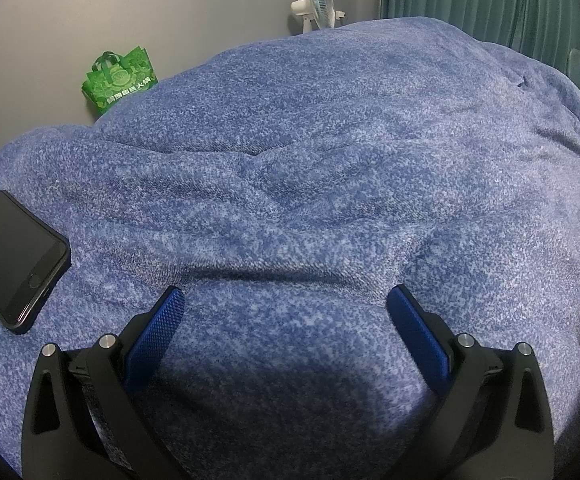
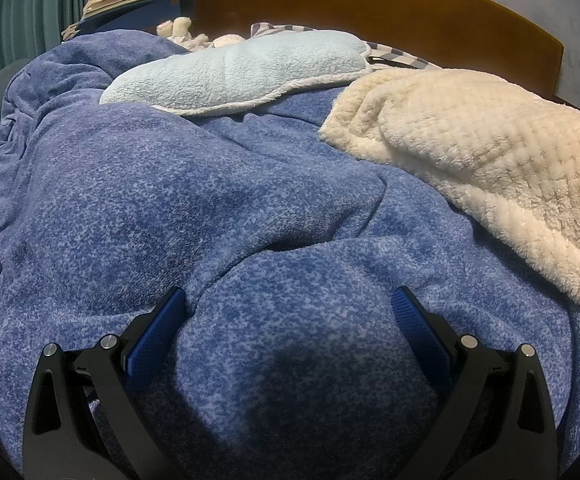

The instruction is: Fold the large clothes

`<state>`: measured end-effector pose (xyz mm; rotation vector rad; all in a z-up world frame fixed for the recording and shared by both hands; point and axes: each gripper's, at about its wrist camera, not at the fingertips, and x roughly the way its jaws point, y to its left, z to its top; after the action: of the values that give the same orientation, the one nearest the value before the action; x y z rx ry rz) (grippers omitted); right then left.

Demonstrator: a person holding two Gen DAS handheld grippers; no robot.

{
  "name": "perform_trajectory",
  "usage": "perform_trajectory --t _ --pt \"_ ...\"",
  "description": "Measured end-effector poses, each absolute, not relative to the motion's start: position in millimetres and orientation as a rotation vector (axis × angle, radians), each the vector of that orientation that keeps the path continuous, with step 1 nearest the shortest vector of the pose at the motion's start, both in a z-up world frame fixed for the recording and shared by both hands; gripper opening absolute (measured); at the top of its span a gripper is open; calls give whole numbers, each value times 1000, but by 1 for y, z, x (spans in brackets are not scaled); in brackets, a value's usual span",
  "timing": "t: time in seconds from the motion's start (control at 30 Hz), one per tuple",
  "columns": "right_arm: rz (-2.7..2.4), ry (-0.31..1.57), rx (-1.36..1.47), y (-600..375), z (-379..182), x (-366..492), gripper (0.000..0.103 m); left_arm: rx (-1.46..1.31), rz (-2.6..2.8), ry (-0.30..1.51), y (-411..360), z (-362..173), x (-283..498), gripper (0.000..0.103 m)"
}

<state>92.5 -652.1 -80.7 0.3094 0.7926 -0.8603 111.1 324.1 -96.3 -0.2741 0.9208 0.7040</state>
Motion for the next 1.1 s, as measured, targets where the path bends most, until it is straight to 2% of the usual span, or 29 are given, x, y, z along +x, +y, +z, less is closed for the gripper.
perform_trajectory --t 1.1 --pt "-862 791 308 -639 -80 93 97 -275 707 925 325 -95 109 97"
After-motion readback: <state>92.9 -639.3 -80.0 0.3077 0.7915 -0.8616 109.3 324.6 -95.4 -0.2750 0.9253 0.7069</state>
